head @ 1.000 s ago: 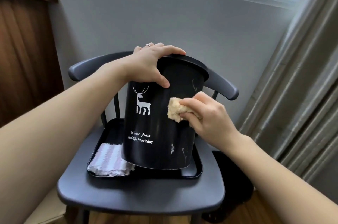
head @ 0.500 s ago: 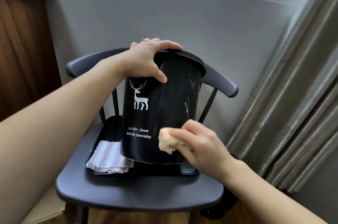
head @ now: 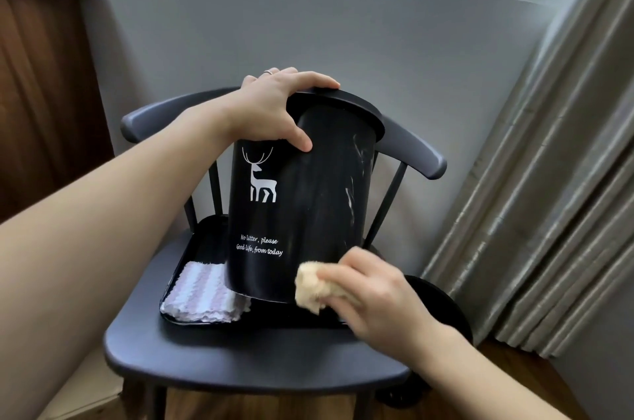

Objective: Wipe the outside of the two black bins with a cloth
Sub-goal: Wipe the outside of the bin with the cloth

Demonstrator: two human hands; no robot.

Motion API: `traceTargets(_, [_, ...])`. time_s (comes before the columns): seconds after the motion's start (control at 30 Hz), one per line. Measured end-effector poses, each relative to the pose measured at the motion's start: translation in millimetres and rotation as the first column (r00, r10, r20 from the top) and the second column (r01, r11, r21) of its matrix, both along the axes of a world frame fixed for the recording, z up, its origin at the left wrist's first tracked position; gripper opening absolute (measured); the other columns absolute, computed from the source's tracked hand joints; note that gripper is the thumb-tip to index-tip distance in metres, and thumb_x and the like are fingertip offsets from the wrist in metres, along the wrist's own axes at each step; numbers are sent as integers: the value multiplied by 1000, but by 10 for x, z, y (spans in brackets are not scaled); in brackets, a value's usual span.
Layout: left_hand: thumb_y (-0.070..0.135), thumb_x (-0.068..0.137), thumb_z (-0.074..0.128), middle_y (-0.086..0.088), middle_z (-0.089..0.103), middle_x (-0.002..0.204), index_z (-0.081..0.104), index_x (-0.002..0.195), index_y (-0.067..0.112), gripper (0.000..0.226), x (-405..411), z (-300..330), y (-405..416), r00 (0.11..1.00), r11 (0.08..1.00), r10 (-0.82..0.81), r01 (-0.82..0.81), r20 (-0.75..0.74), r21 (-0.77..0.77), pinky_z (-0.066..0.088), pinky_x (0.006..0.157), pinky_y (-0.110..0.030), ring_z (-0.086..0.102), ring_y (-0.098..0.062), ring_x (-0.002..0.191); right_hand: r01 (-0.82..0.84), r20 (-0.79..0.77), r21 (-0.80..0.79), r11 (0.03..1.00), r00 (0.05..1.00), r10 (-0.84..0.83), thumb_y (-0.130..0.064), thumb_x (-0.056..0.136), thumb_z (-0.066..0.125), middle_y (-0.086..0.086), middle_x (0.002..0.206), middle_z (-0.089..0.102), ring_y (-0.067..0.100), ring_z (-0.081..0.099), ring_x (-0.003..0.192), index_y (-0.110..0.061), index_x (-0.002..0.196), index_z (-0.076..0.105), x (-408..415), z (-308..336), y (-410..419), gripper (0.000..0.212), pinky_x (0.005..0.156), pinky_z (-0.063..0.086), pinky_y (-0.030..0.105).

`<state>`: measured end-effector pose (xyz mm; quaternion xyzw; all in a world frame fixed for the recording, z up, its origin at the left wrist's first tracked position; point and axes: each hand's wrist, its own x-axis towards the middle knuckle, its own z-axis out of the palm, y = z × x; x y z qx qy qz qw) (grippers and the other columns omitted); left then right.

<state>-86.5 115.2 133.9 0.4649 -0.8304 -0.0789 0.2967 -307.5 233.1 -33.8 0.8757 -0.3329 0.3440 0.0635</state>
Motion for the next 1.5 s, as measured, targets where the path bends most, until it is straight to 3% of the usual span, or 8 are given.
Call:
traceTargets(0.1, [21,72,88,11,51,126,46,138,60,87,-7,1,-2,1000,1000,-5,5,-4,0,17,99,-27,25,-2,110,-6,-77,-1,1000,997,6,-14,86,73,6,86,58,23,57,74,-9,108,72,-28,10,8,22,64,54,33])
traceTargets(0.33, [22,71,88,13,51,121,46,136,63,88,-29,9,-26,1000,1000,8,-8,1,12,21,101,-28,28,-8,118,177,203,-33,984,965,-166,-14,83,76,5,86,60,21,59,72,-7,105,72,40,270,-220,23,67,51,30])
traceTargets(0.57, [22,72,88,14,50,125,45,136,65,88,-5,11,-26,1000,999,6,-5,-4,33,21,101,-29,28,-13,121,-29,-34,24,999,999,29,-10,83,75,7,85,59,23,58,74,-8,107,73,-49,-68,53,24,64,53,32])
traceTargets(0.83, [19,72,88,12,51,130,46,138,60,88,-60,24,27,1000,1000,-3,2,9,15,20,100,-28,27,-4,116,227,284,-32,973,936,-209,-15,83,77,4,86,60,20,59,75,-13,106,73,149,464,-361,24,69,52,35])
traceTargets(0.97, [19,72,88,9,51,133,47,138,59,87,-15,21,15,1000,1000,-7,7,0,26,24,107,-30,32,-14,133,82,182,-12,997,980,-79,-12,82,74,5,86,57,22,57,72,-10,105,72,90,179,-168,23,64,52,37])
traceTargets(1.13, [21,73,88,10,49,130,45,136,63,87,-2,23,-6,1000,999,5,-6,1,51,29,113,-36,34,-19,135,-37,13,47,998,999,37,-15,84,75,4,88,60,21,58,75,-11,108,72,-26,-161,53,25,64,53,32])
traceTargets(1.33, [14,74,80,13,47,127,45,143,33,80,-123,76,-27,993,997,69,-64,94,-49,31,113,-43,36,-20,135,50,225,40,998,973,-58,-10,81,78,2,87,60,16,57,74,-6,103,72,-56,-185,-3,23,68,51,25])
traceTargets(1.5, [54,64,88,3,48,126,39,147,37,98,-337,4,-87,956,973,204,-173,213,-155,26,108,-50,35,-28,137,79,265,60,995,960,-92,-15,83,77,1,92,62,15,59,78,-6,105,71,-88,-202,5,24,72,52,27])
